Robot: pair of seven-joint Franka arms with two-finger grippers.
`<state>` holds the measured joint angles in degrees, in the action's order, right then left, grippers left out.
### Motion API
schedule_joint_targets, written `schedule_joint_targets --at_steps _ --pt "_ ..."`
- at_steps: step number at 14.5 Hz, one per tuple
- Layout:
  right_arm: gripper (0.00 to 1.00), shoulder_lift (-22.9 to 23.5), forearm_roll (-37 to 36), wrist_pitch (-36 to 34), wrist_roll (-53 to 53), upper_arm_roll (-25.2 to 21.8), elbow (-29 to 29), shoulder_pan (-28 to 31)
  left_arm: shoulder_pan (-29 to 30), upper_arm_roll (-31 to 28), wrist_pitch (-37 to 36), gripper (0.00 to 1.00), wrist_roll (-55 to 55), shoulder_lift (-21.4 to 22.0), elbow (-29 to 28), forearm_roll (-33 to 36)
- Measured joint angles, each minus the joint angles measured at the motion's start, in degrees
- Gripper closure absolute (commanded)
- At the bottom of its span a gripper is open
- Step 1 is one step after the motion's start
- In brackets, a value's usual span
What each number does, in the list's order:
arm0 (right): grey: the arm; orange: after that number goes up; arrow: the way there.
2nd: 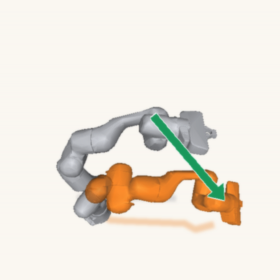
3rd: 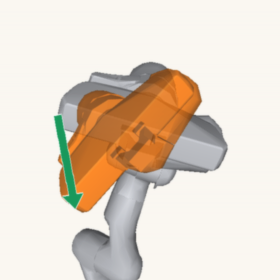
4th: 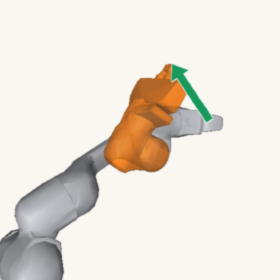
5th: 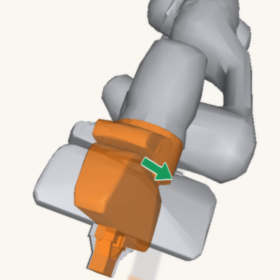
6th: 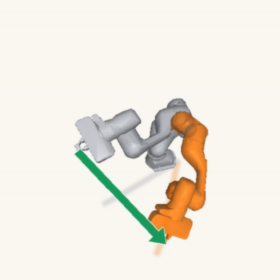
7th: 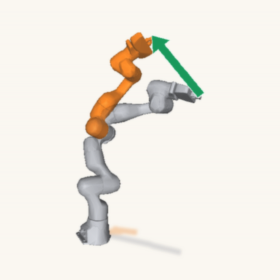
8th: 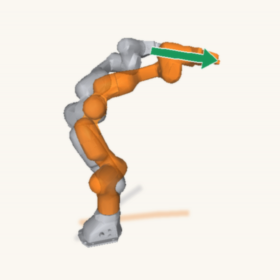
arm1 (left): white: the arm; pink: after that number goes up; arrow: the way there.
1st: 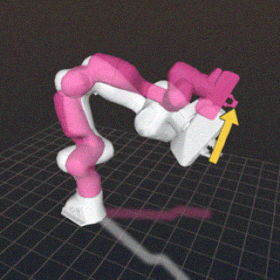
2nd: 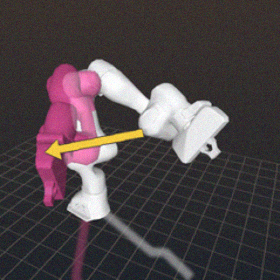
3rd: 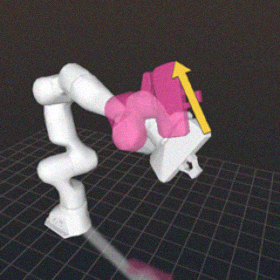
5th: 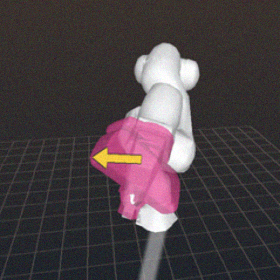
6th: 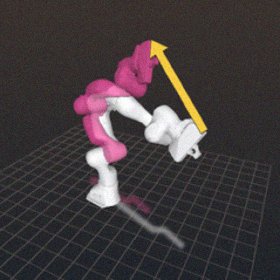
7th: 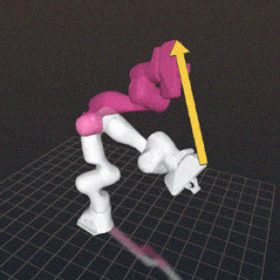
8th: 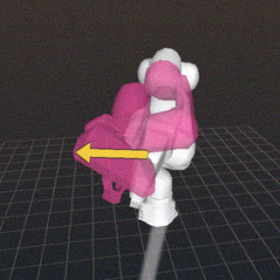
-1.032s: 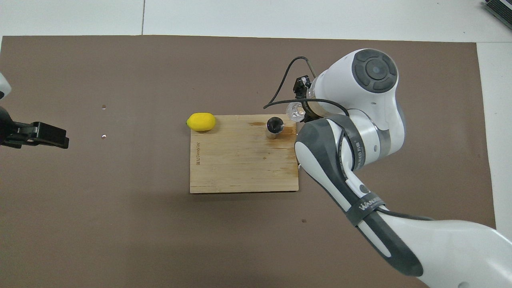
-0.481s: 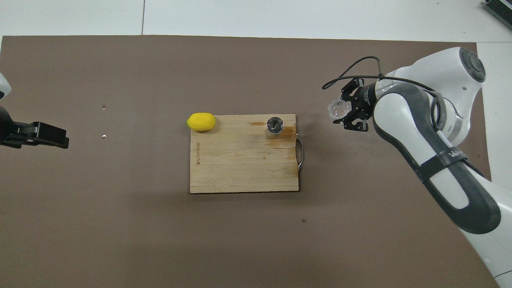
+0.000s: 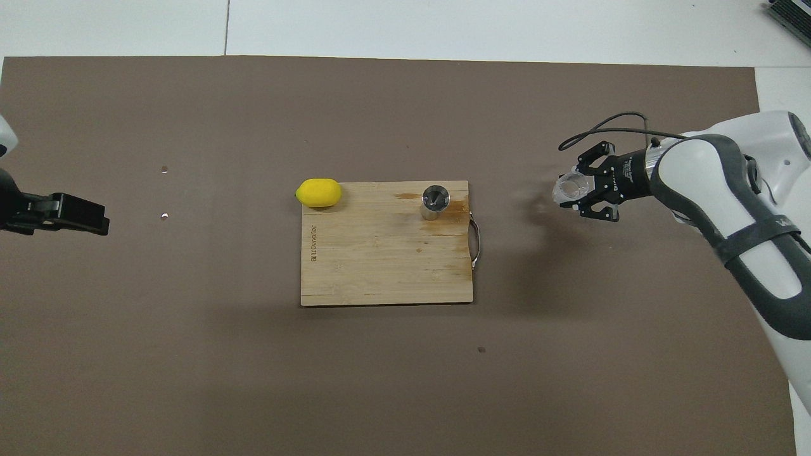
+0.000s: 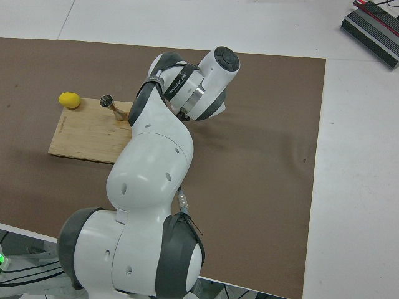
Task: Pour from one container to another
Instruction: 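Carry the clear cup with the right gripper back to its starting spot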
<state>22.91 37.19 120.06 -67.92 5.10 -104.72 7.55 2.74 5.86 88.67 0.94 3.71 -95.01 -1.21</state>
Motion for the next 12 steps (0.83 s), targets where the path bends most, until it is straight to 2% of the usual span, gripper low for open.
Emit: schedule_joint_targets --at_steps 6,7,8,10,11,12 --pt "1.00 1.2 3.4 -0.1 9.6 0.0 -3.8 2.4 0.0 0.0 0.0 0.00 0.0 0.0 0.0 0.0" --pt "0.91 1.2 4.6 0.1 10.5 0.0 -4.3 2.4 0.0 0.0 0.0 0.00 0.0 0.0 0.0 0.0" --pt "0.59 1.2 5.2 0.4 11.1 0.0 -4.9 2.4 0.0 0.0 0.0 0.00 0.0 0.0 0.0 0.0" --pt "0.21 1.1 5.3 2.3 11.7 0.0 -6.3 2.4 0.0 0.0 0.0 0.00 0.0 0.0 0.0 0.0" --pt "0.06 1.1 5.4 3.2 12.2 0.0 -6.9 2.4 0.0 0.0 0.0 0.00 0.0 0.0 0.0 0.0" --pt "0.04 1.1 5.4 3.8 12.4 0.1 -7.2 2.4 0.0 0.0 0.0 0.00 0.0 0.0 0.0 0.0"
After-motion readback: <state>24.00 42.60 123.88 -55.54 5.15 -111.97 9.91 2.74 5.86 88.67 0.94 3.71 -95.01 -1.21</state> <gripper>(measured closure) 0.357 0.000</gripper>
